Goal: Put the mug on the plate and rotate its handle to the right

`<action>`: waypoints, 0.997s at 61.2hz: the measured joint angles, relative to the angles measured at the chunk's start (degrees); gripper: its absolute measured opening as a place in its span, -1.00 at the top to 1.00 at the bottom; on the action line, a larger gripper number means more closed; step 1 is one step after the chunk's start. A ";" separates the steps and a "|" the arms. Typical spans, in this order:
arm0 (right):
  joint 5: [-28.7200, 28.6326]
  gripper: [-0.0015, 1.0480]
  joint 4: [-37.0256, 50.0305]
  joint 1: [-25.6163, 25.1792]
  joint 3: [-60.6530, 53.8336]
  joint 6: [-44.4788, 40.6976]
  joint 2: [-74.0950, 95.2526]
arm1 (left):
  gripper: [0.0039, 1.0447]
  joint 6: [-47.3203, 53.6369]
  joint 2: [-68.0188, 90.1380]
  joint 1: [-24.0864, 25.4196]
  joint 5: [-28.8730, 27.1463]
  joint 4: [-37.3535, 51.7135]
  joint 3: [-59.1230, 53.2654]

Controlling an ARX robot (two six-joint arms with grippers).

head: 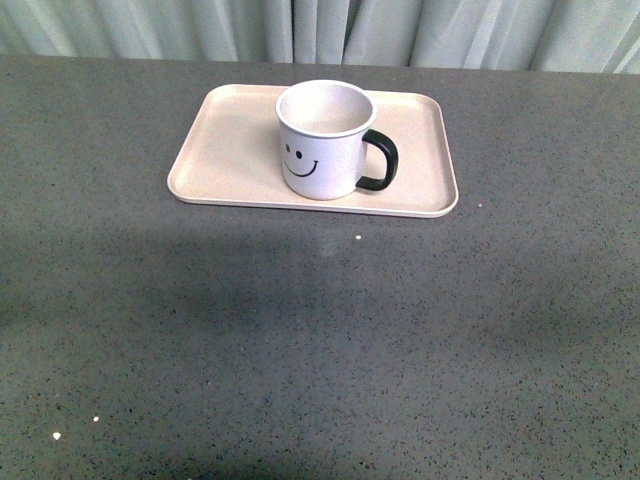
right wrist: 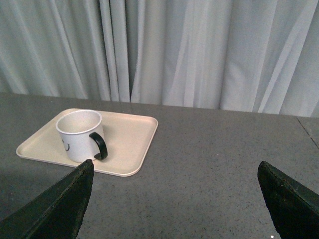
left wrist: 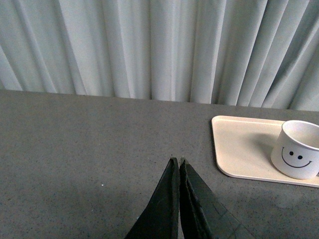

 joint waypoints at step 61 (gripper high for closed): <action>-17.94 -0.82 -4.90 0.72 62.07 -9.62 97.59 | -0.83 0.15 -1.84 0.04 0.00 -1.01 0.00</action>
